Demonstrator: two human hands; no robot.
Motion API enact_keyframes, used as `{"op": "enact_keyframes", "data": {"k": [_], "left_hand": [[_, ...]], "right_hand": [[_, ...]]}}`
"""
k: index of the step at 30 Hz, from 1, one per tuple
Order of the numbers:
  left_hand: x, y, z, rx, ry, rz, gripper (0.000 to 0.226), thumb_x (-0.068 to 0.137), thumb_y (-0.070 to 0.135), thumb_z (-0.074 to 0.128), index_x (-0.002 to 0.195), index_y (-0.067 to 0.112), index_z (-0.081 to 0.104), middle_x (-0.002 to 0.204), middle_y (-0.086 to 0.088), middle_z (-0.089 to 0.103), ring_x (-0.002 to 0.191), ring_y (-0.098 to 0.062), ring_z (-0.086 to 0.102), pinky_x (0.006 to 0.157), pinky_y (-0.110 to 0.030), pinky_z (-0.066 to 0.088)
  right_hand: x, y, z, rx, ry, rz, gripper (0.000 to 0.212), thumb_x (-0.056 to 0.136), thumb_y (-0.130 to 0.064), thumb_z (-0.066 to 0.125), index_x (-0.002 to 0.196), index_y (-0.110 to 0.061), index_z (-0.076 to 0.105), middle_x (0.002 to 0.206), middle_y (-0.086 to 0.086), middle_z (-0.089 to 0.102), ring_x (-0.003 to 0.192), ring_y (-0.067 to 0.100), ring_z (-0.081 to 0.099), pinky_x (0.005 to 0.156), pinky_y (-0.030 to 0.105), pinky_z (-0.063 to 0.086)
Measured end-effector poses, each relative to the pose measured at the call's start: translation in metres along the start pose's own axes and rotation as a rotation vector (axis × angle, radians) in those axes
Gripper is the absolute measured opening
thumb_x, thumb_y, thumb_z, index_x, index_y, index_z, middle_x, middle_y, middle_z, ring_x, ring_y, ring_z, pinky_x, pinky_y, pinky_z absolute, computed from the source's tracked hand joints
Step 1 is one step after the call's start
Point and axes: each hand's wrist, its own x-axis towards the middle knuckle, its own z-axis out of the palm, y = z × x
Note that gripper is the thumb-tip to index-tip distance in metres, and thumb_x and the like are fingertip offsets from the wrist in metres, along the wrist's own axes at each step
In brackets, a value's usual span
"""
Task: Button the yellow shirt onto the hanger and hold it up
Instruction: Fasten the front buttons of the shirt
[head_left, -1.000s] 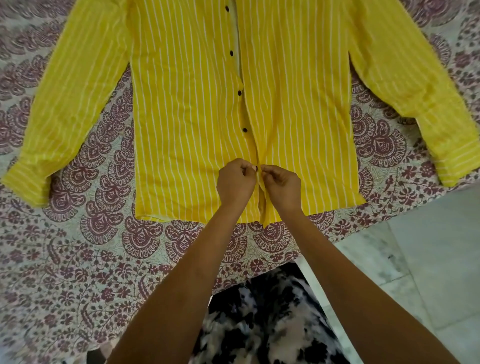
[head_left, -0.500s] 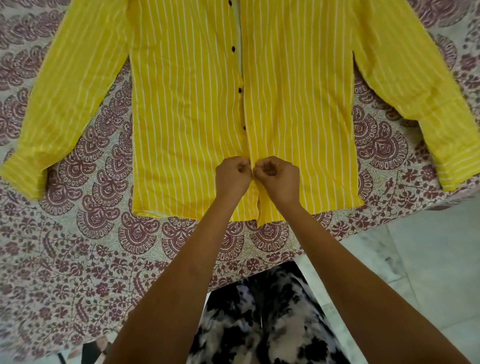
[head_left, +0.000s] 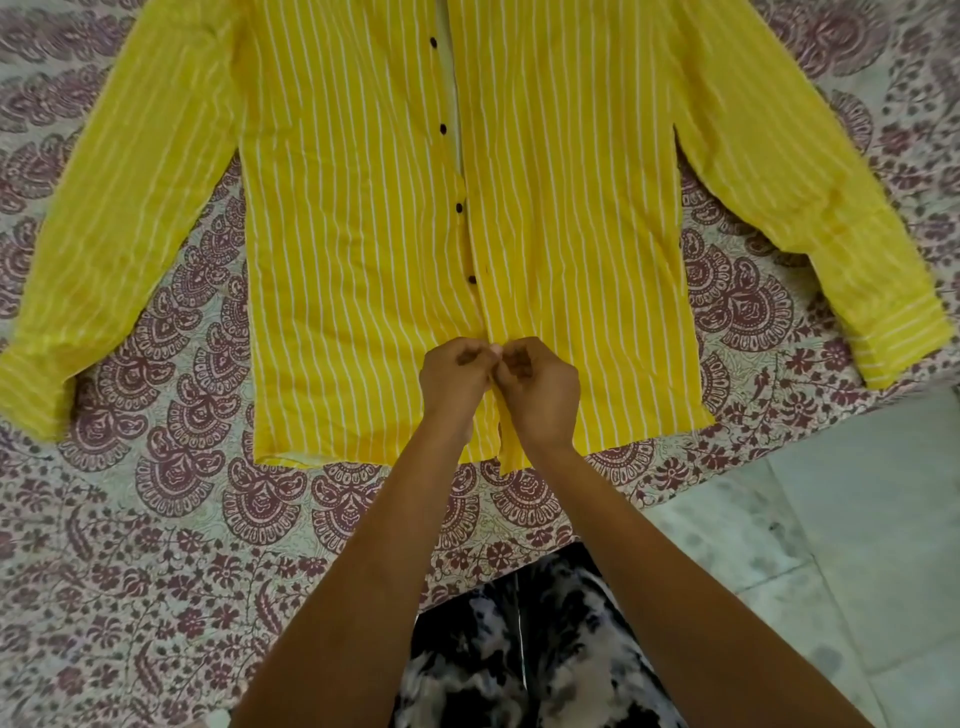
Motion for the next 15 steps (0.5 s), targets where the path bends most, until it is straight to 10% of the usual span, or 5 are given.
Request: {"op": "enact_keyframes", "data": {"k": [15], "left_hand": [[0.006, -0.009, 0.003, 0.199, 0.023, 0.194, 0.015, 0.091, 0.011, 0.056, 0.077, 0.014, 0.059, 0.069, -0.008, 0.060, 0.066, -0.020, 0.059, 0.076, -0.045, 0.054]], "right_hand": [[0.015, 0.008, -0.009, 0.058, -0.105, 0.037, 0.009, 0.083, -0.012, 0.060, 0.080, -0.009, 0.068, 0.077, 0.010, 0.071, 0.067, 0.020, 0.064, 0.062, 0.035, 0.050]]}}
